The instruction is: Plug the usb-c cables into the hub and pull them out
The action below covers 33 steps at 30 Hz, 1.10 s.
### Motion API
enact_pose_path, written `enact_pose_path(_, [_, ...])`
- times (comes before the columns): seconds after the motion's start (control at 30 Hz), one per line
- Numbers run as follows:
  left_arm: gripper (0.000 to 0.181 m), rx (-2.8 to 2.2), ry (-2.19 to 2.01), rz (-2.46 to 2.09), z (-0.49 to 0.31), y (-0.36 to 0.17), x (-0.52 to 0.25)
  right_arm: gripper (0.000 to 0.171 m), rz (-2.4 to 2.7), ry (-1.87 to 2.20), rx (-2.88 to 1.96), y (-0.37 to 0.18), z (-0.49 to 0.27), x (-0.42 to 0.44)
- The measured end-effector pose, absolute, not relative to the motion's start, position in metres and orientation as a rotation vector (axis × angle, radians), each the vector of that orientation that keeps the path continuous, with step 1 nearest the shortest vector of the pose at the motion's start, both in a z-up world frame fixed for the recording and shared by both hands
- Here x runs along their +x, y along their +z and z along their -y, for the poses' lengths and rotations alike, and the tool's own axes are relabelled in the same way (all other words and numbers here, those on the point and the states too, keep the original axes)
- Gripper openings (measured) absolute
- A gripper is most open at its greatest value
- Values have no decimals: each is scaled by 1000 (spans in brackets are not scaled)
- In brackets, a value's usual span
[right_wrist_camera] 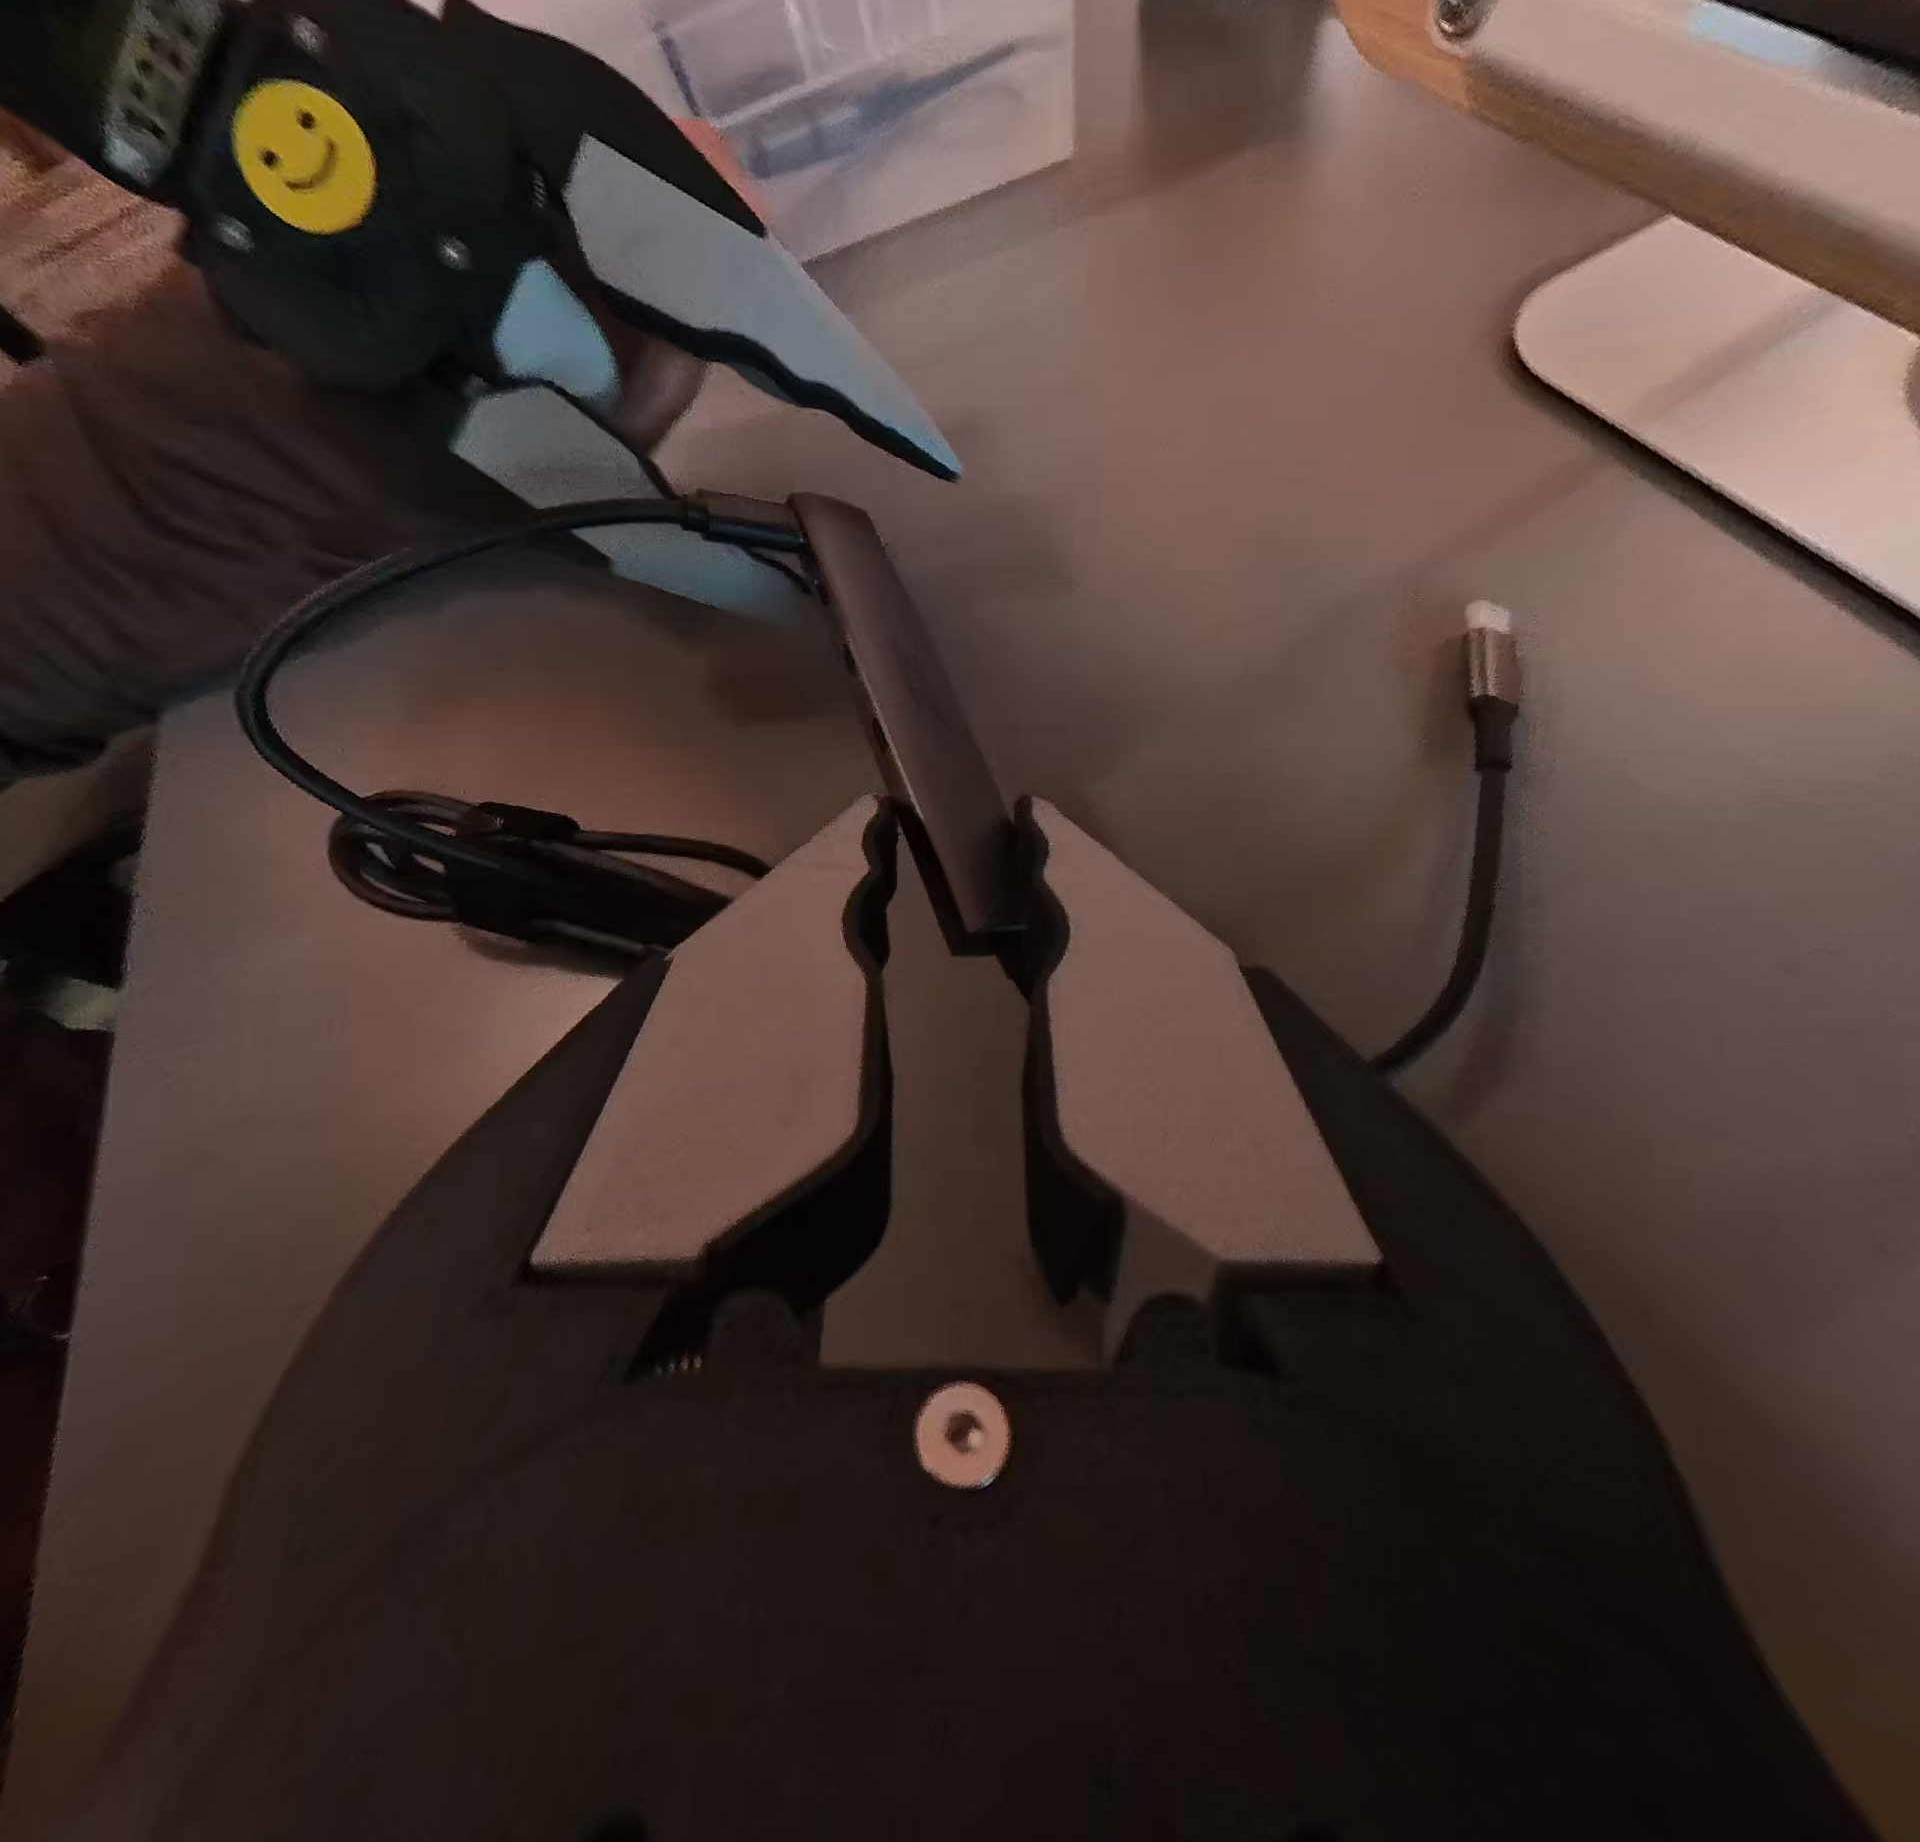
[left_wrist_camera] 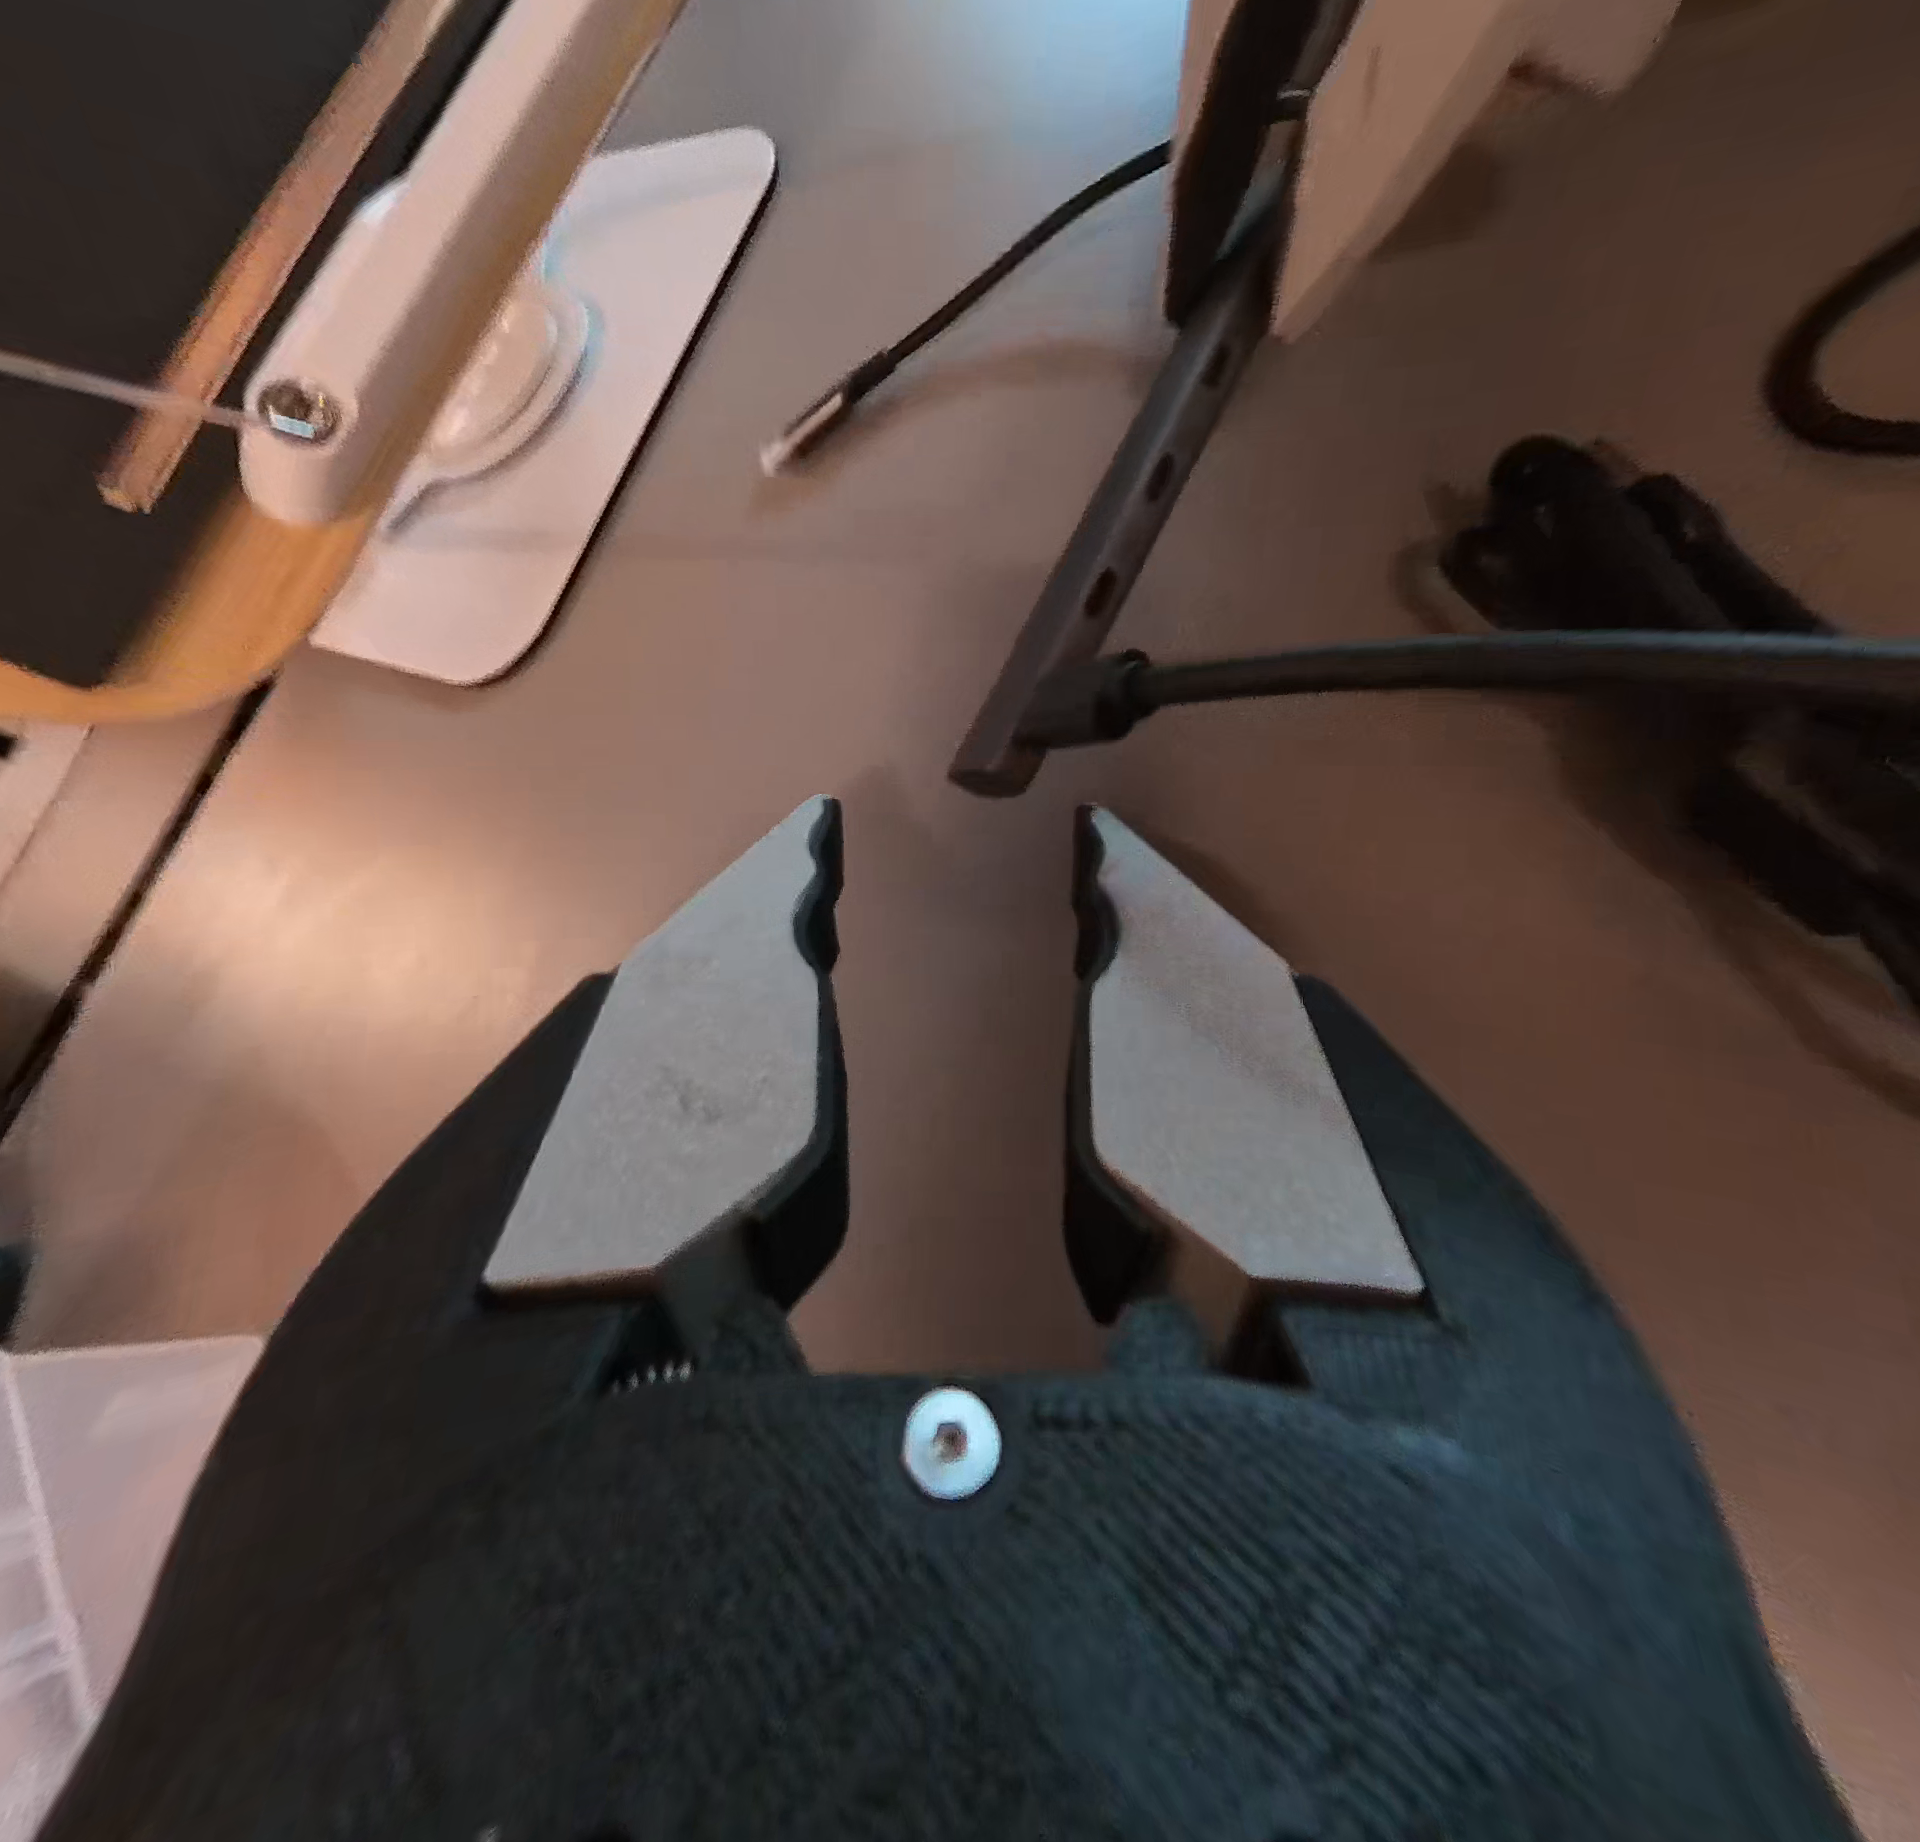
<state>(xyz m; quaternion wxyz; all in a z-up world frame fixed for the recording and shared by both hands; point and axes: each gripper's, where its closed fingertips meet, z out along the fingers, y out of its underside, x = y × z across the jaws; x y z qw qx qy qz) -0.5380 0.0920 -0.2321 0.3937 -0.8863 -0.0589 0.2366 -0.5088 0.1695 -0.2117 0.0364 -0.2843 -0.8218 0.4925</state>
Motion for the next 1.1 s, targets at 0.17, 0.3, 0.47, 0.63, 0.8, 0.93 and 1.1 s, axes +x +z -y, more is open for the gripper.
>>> enact_pose_path(0.17, [17,-2040,714,-144,-115,-203,-512,19,2542,1601,-719,-198,-157,-494])
enact_pose_path(0.3, [13,-1962,643,-180,-117,-190,-499,18,2488,1700,-660,-183,-157,-491])
enact_pose_path(0.47, [9,-1926,625,-277,-127,-189,-481,18,2528,1732,-615,-183,-156,-483])
enact_pose_path(0.63, [8,-1896,628,-293,-130,-185,-478,17,2522,1787,-604,-179,-155,-480])
enact_pose_path(0.8, [7,-1827,674,-312,-134,-166,-469,22,2497,1948,-646,-169,-154,-481])
enact_pose_path(0.93, [7,-1811,763,-358,-135,-160,-466,26,2473,1908,-603,-168,-153,-482])
enact_pose_path(1.1, [8,-1902,849,-366,-127,-175,-482,50,2473,1694,-544,-180,-154,-487])
